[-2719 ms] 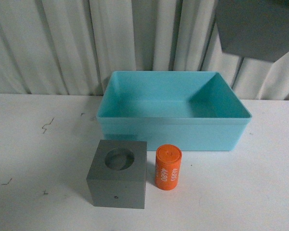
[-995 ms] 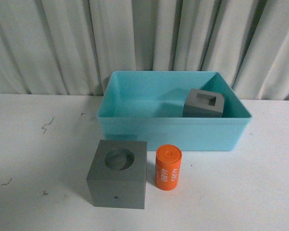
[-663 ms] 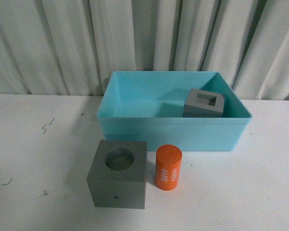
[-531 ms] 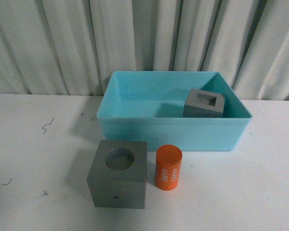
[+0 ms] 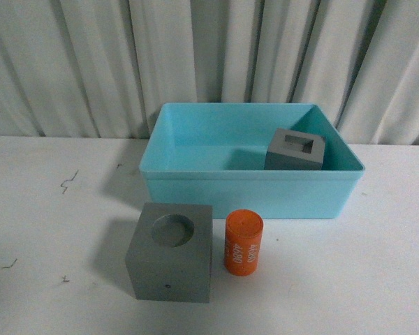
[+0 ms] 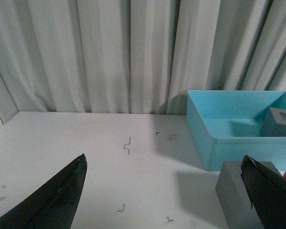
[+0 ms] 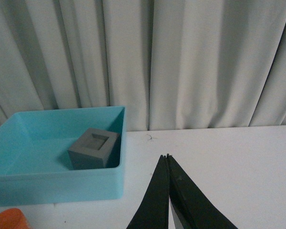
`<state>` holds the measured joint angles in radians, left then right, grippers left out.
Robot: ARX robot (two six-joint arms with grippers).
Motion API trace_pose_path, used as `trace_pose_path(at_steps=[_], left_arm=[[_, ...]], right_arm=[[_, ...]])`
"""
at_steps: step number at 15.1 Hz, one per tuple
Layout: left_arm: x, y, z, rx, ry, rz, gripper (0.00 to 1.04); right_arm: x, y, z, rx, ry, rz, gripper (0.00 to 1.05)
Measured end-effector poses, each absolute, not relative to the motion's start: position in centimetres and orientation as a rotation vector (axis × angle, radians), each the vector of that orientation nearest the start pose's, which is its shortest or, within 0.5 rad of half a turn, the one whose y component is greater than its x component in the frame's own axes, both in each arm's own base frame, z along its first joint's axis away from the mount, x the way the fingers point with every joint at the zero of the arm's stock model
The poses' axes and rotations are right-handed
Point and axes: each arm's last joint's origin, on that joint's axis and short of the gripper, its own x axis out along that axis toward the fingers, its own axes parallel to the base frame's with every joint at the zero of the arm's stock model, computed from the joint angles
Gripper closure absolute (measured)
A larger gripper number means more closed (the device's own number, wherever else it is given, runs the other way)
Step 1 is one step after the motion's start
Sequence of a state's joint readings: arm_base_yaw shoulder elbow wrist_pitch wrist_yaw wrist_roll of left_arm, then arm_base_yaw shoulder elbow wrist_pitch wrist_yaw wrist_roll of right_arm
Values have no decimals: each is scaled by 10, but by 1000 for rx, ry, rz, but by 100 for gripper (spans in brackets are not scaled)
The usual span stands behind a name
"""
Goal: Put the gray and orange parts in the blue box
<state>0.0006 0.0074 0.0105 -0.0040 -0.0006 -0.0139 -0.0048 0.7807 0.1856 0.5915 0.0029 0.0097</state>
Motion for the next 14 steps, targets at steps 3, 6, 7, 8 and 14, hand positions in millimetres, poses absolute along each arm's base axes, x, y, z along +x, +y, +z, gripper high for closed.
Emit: trace_pose_path(at_steps=[3,6,7,8,14], left_arm=[[98,0,166,-14,1,2,7],[98,0,166,-14,1,1,7],[98,0,166,-14,1,1,7],[98,0,166,-14,1,1,7],[98,0,166,-14,1,1,7]], right_arm=[[153,-1,191,7,5,-8,103],[148,-1,188,7,4,-8,103],[143,-1,185,7,2,-8,103],[140,-1,183,7,3,-8,103],[115,-1,170,7,-12,-8,103]])
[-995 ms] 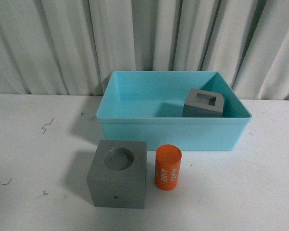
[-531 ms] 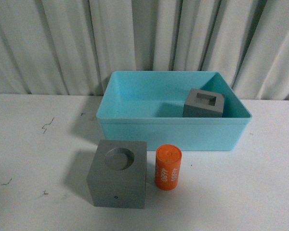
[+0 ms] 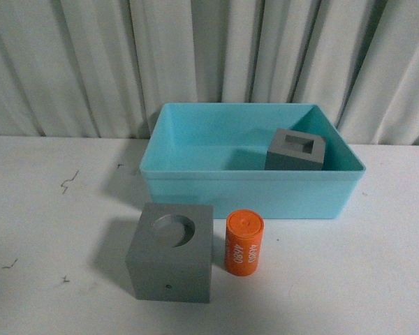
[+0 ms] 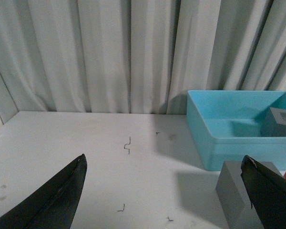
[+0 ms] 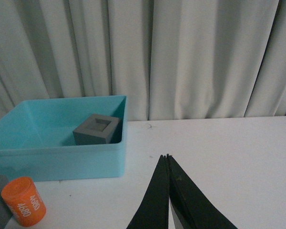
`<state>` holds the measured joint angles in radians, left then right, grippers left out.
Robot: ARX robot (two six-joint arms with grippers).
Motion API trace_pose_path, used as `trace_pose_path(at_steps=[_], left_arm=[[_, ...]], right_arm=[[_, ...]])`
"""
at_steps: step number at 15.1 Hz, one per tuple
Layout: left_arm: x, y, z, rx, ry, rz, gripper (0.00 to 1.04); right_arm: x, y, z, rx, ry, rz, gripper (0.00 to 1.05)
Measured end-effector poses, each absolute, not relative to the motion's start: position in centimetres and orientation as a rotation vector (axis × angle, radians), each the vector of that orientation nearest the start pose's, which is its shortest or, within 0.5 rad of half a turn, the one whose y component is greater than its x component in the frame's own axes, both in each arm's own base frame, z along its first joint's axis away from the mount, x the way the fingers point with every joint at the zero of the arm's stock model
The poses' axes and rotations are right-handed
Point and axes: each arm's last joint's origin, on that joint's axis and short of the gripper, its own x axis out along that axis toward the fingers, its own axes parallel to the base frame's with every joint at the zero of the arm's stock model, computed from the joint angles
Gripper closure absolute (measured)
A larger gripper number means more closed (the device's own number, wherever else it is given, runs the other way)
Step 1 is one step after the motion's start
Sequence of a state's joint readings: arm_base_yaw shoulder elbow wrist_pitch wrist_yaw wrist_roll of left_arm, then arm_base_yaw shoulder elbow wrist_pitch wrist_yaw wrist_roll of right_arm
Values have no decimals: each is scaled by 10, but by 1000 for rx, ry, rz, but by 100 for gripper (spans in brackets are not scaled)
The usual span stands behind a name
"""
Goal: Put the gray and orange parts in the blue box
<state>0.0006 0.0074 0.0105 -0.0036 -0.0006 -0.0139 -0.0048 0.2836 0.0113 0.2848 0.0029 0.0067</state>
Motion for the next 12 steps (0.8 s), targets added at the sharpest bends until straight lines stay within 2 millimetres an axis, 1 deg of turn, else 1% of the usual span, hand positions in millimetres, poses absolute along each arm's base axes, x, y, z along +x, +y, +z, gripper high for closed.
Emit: trace_pose_path(at_steps=[7,8,9,12], left_arm=[[98,0,166,-14,1,1,7],[98,0,166,-14,1,2,7],[98,0,166,-14,1,0,7],[98,0,166,-14,1,2,7]], right_arm=[[107,-1,169,7,-5,-8,103],[100,-1,164,7,37,-6,103],[97,0,169,7,-22,-6,103],[97,0,167,6,-7,-5,103]])
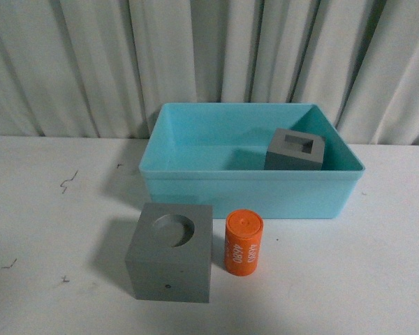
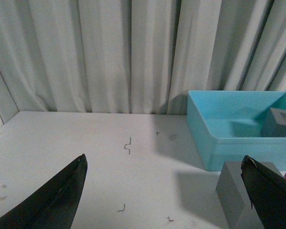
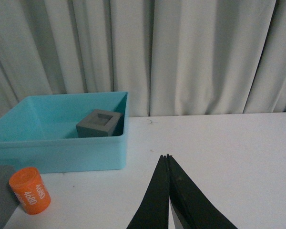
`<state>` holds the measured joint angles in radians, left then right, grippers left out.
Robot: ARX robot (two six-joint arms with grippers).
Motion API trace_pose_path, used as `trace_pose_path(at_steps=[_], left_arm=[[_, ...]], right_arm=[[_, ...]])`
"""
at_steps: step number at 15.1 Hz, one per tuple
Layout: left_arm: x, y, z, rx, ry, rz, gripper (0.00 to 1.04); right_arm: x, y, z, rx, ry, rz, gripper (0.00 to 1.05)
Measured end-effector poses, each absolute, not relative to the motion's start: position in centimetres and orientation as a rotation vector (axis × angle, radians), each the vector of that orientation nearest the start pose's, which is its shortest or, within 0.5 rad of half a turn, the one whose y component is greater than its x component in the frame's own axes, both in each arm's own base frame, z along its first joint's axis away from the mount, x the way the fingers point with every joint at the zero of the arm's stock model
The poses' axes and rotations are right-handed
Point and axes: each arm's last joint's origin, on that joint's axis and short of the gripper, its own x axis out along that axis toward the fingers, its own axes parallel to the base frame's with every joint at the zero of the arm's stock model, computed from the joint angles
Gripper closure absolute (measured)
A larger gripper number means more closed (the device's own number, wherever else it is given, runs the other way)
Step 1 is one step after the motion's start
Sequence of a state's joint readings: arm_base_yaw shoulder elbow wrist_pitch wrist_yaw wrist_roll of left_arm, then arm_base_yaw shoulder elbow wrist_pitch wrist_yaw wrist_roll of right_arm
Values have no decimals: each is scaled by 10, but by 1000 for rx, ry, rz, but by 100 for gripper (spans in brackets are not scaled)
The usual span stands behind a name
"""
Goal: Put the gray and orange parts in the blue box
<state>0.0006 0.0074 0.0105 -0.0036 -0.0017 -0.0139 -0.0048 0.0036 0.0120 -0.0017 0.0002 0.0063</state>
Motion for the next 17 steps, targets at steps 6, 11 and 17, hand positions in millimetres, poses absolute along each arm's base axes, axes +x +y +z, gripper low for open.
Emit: trace_pose_path(at_steps=[6,11,17], left_arm=[[98,0,166,-14,1,2,7],[119,-15,174,-258,521,8,7],[231,-74,161,-247,605,-118,7]], right_arm=[[97,0,167,6,-4,-5,71],[97,0,167,6,-5,-4,6],[97,0,167,6,-4,-4,6]])
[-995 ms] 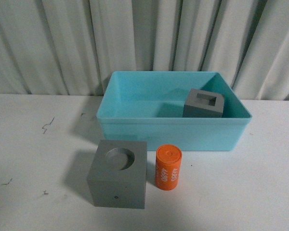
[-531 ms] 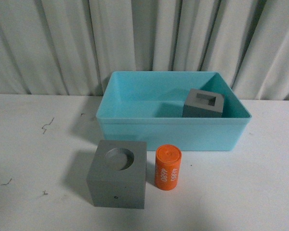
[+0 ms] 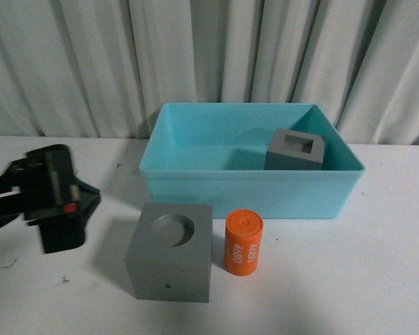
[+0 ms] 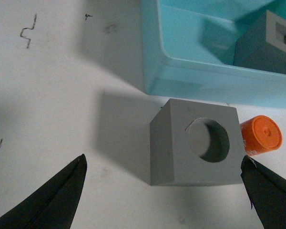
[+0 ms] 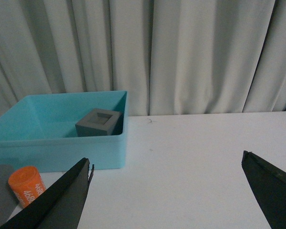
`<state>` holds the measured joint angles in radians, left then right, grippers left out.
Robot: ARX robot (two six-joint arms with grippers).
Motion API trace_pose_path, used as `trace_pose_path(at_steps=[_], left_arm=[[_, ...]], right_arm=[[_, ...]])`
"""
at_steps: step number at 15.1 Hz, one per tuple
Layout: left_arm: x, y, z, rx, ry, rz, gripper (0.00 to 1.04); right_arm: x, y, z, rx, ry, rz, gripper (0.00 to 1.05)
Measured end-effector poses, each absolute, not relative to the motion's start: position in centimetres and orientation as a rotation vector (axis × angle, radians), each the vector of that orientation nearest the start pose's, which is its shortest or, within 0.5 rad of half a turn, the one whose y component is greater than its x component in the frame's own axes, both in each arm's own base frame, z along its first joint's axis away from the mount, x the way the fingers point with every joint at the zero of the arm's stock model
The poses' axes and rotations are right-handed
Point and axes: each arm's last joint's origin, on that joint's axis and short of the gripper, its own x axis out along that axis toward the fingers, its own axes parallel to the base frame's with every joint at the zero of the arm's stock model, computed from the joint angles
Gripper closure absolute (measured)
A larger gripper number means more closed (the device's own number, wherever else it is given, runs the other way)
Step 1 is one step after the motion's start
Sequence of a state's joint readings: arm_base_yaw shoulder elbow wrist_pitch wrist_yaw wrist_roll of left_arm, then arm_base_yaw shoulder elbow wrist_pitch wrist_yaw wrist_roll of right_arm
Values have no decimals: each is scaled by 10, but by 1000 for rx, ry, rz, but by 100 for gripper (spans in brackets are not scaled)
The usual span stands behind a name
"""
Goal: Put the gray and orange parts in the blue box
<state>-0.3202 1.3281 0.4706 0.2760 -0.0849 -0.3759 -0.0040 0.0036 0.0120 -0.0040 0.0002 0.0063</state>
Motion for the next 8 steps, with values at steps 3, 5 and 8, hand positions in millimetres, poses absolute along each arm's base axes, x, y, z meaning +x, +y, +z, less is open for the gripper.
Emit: trace_pose_path(at_steps=[3,5,8], left_arm=[[249,-82,151,-223,625,-133,7],[259,-85,144,-210,638,-142,7],[279,-93,128,-169,669,-157,7]], right_arm=[[97,0,167,6,-5,-4,6],[97,0,167,6,-4,-4,6],[97,0,167,6,-4,-5,6]])
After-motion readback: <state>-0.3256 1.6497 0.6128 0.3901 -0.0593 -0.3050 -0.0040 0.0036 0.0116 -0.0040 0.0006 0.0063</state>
